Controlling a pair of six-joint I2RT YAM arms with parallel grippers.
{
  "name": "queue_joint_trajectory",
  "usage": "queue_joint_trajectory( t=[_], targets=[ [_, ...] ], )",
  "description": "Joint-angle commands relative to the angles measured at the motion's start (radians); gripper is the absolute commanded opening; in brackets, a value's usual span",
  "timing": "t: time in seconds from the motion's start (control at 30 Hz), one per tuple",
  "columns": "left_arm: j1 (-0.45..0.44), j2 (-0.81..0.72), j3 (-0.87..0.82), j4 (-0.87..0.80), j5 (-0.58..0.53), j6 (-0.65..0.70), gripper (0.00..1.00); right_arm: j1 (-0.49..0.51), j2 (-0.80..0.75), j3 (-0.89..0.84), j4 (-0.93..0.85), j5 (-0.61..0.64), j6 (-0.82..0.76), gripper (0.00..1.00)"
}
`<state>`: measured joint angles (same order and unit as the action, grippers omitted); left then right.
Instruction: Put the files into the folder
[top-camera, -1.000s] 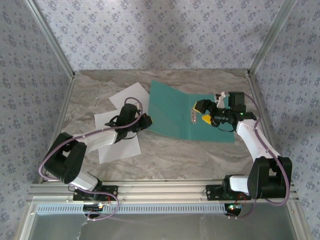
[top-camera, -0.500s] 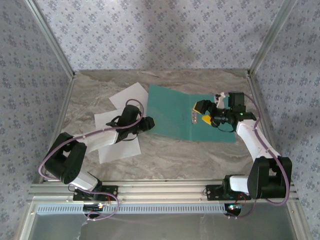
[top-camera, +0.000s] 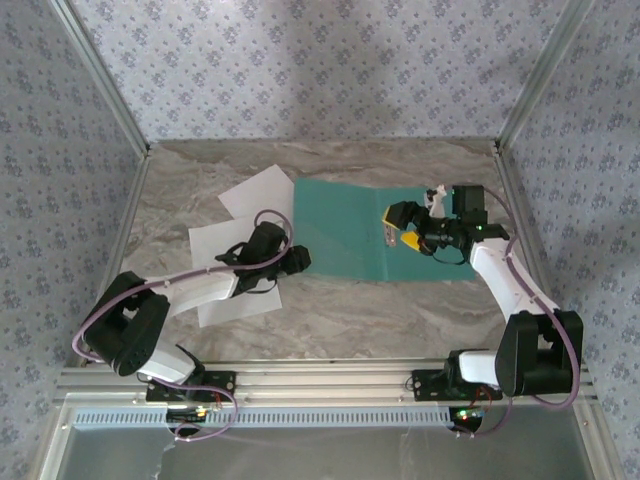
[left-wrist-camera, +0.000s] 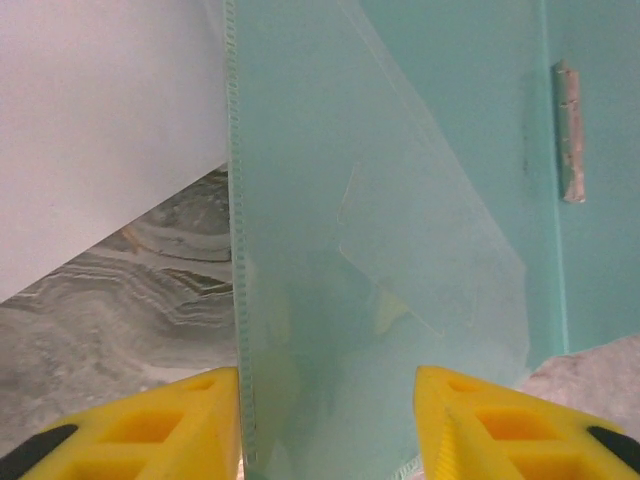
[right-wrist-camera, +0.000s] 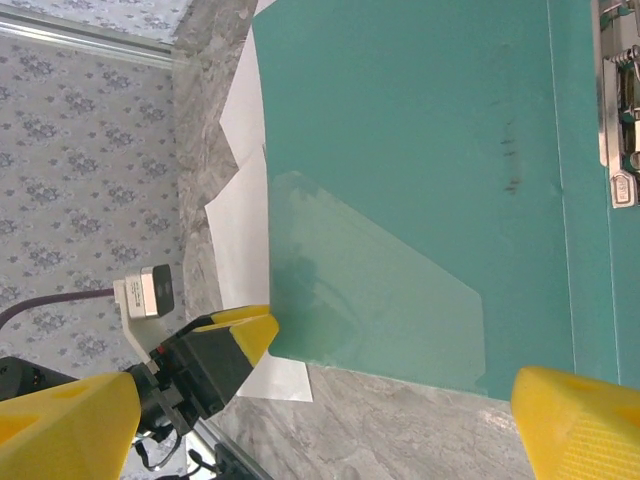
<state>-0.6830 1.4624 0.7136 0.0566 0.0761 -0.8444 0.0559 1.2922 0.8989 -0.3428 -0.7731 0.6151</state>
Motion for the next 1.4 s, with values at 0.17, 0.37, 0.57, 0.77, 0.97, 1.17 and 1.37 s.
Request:
queue_joint_trajectory(
  t=[0.17, 0.37, 0.57, 0.77, 0.97, 1.17, 1.37],
  targets=[
    [0.027, -0.1, 0.035, -0.144, -0.075, 0.049, 0.57, 0.064, 0.02, 0.023, 0.001, 0.038, 0.003, 0.97],
    [0.106, -0.224, 0.019, -0.264, -0.097, 0.093, 0.65, 0.164, 0.048, 0.044, 0.056, 0.089, 0.048, 0.96],
    [0.216, -0.364, 0.005, -0.417, -0.124, 0.168, 0.8, 0.279, 0.098, 0.076, 0.135, 0.155, 0.101, 0.96],
    [0.335, -0.469, -0.009, -0.542, -0.128, 0.217, 0.9, 0.41, 0.178, 0.132, 0.215, 0.205, 0.143, 0.95],
    [0.394, -0.531, -0.047, -0.573, -0.133, 0.275, 1.0, 0.544, 0.3, 0.22, 0.235, 0.262, 0.159, 0.94],
    [0.456, -0.581, -0.114, -0.582, -0.171, 0.254, 1.0, 0.643, 0.436, 0.352, 0.203, 0.319, 0.16, 0.91],
    [0.605, -0.566, -0.164, -0.577, -0.076, 0.243, 1.0, 0.726, 0.562, 0.468, 0.142, 0.373, 0.147, 0.87]
  ],
)
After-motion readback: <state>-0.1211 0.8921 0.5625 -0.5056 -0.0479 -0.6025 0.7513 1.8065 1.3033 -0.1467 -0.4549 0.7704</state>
